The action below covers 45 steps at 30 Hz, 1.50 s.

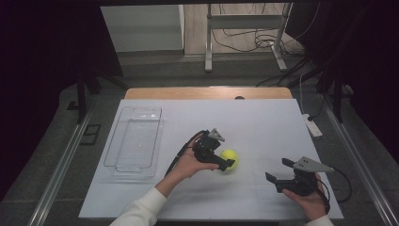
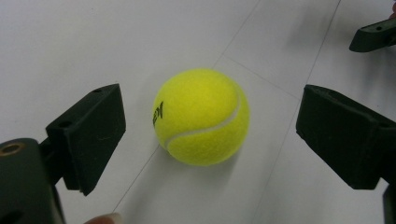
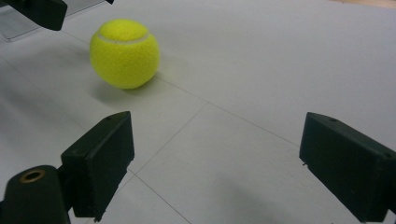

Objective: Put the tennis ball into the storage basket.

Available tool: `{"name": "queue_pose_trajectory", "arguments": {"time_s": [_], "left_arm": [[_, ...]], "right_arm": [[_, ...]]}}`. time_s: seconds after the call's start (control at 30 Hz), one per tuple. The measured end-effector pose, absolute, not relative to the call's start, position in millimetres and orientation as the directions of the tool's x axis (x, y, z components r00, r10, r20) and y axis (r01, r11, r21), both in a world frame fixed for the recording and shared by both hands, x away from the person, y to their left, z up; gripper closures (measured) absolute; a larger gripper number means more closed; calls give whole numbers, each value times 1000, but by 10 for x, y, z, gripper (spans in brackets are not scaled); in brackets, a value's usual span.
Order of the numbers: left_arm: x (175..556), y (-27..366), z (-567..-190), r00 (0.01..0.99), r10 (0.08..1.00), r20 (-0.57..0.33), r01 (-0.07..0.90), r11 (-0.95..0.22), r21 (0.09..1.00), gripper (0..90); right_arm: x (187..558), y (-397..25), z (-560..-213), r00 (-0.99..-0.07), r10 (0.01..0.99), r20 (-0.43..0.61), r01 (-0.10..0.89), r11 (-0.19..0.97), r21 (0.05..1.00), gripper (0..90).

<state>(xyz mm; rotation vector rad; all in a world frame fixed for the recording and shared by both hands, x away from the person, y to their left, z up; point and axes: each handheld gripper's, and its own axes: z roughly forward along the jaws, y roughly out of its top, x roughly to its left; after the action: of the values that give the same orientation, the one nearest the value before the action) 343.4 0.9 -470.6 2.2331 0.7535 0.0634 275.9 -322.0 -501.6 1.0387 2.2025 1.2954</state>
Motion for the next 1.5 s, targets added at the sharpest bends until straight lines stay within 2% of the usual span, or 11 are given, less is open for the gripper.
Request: {"name": "queue_pose_trajectory", "arguments": {"time_s": [1.17, 1.3, 1.43, 1.5], "left_arm": [[3537, -208, -5011, 823, 534, -195, 529, -593, 607, 81], [3530, -212, -5015, 824, 533, -192, 526, -593, 610, 112], [3508, -202, -4995, 831, 532, -163, 504, -596, 625, 231], [3504, -201, -4987, 832, 532, -159, 501, -596, 627, 258]], "right_arm": [[2761, -3226, -5018, -654, 755, 43, 404, 302, 863, 106], [2761, -3228, -5018, -653, 756, 42, 404, 301, 864, 107], [2760, -3227, -5017, -653, 756, 41, 403, 301, 864, 107], [2759, -3228, -5017, -653, 756, 41, 403, 301, 864, 107]]}}
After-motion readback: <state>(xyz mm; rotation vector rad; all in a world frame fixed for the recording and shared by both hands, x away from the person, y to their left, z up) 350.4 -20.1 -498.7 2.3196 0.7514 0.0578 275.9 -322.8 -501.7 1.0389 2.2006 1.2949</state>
